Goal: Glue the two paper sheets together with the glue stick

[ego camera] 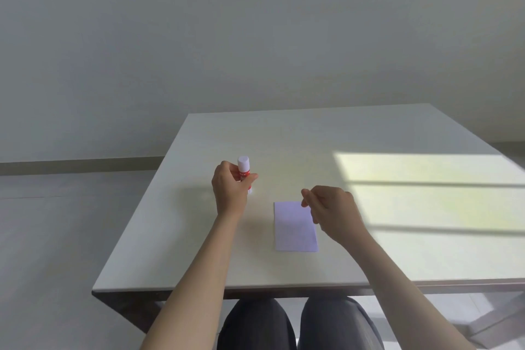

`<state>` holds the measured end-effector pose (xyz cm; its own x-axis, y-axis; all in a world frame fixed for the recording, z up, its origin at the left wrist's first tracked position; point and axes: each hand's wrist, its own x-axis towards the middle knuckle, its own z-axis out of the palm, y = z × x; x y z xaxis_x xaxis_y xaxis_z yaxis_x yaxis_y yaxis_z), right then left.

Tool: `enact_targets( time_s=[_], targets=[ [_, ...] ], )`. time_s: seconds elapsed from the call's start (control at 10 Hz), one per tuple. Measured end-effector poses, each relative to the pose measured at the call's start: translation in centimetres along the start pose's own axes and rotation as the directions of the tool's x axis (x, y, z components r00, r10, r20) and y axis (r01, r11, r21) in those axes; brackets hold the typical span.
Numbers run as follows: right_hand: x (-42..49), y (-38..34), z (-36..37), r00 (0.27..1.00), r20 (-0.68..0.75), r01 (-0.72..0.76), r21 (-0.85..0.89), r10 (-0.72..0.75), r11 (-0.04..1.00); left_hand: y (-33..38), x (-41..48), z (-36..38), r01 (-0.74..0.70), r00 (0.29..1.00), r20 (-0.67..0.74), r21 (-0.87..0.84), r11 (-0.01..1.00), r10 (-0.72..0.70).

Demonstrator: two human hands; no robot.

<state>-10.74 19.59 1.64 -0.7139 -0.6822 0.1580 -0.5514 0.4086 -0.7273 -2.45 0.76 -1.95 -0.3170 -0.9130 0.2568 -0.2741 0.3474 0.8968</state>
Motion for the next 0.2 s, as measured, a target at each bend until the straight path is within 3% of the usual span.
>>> enact_targets(
  time_s=[0.2],
  targets=[
    [0.54,-0.09,0.84,0.999,0.036,0.004,0.036,-0.005,0.999,-0.52,0.05,0.07,0.016,0.998,0.052,0.043,0.999,-0.018]
  ],
)
